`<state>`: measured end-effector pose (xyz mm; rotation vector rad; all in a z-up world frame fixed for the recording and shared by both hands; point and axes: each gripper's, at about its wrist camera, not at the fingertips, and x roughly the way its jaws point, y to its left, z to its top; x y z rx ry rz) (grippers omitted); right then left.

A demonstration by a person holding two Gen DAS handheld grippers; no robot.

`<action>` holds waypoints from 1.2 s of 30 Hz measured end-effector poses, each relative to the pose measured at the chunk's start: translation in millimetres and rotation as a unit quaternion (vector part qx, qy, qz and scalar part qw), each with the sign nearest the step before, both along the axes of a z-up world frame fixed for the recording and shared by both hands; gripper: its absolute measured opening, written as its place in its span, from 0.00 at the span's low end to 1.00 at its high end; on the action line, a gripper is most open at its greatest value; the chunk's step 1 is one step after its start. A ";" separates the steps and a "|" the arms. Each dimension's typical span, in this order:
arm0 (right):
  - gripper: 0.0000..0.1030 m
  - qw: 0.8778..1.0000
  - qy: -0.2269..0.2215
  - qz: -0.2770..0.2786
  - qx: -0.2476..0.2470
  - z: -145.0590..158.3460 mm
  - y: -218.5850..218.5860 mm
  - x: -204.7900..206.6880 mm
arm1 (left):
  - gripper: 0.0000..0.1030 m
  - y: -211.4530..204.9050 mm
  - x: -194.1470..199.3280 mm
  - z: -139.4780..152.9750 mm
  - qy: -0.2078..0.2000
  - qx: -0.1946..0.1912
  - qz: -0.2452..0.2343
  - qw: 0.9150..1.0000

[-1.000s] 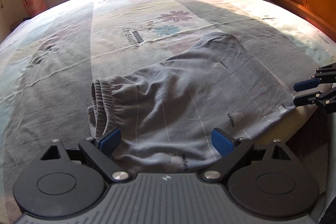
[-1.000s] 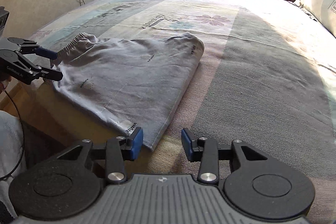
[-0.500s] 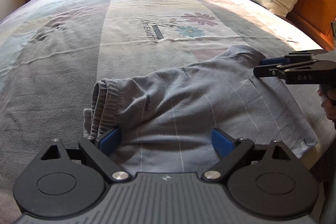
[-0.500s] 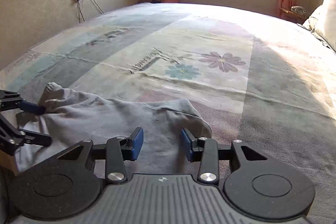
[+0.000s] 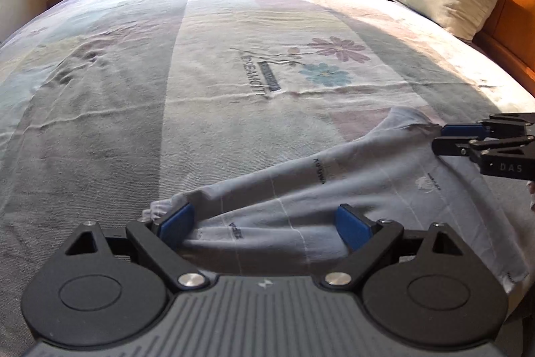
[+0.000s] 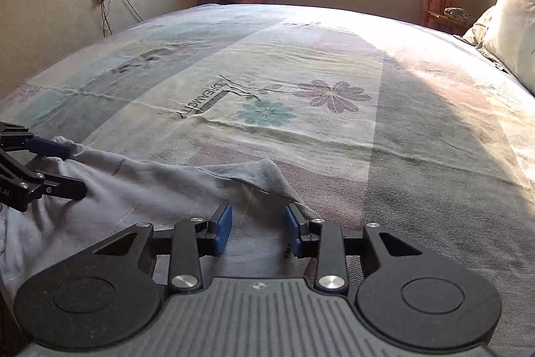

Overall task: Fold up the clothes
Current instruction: 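Withdraw the open right gripper from the folded sweatpants, then move the left gripper to the folded waistband and close on it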

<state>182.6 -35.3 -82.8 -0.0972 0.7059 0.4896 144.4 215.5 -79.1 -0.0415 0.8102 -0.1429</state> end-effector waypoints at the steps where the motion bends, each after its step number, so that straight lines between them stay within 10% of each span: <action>1: 0.38 1.000 0.007 -0.008 0.003 -1.7 -3.1 4.8 | 0.86 2.2 -0.4 -0.1 0.002 0.001 0.006 1.000; 12: 0.45 0.999 0.021 0.029 0.029 13.2 -12.6 -54.9 | 0.89 -61.9 -41.4 29.2 -0.025 -0.031 -0.103 0.994; 17: 0.49 0.998 0.052 0.042 0.020 -1.0 -14.6 -91.0 | 0.88 -61.8 -26.6 -3.4 0.053 -0.039 -0.049 0.997; 36: 0.62 0.996 0.071 0.032 0.053 6.3 -33.8 -124.0 | 0.96 -99.4 -28.3 25.6 0.041 -0.074 -0.017 0.996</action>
